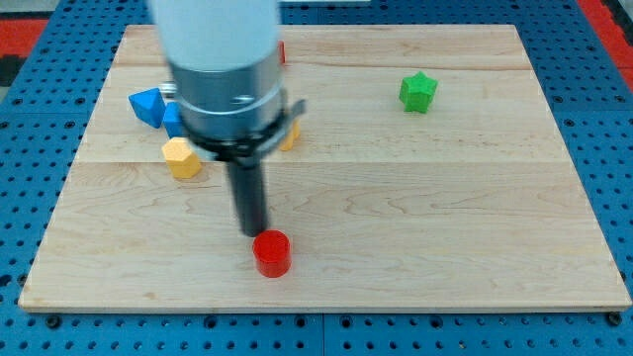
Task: Place the hexagon at the top of red circle
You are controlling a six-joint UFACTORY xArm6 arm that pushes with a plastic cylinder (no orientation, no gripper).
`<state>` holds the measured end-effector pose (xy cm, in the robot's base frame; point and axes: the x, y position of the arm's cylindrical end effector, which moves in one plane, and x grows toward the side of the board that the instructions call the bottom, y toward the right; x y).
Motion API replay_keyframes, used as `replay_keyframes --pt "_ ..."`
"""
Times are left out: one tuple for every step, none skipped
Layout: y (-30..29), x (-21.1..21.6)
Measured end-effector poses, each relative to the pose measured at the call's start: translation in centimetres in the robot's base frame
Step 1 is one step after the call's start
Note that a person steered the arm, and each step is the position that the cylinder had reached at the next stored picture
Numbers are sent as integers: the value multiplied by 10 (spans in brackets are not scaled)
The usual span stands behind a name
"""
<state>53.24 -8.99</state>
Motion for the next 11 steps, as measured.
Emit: replay_keyframes --pt "-56 -11" --pt "-72 -53" --pt "-113 -79" --pt "-108 -107" --pt "-62 -106" --pt "-33 -106" --pt "-15 -92" --pt "-9 -71" --pt "3 -61" --pt "8 -66" --pt "-10 -103"
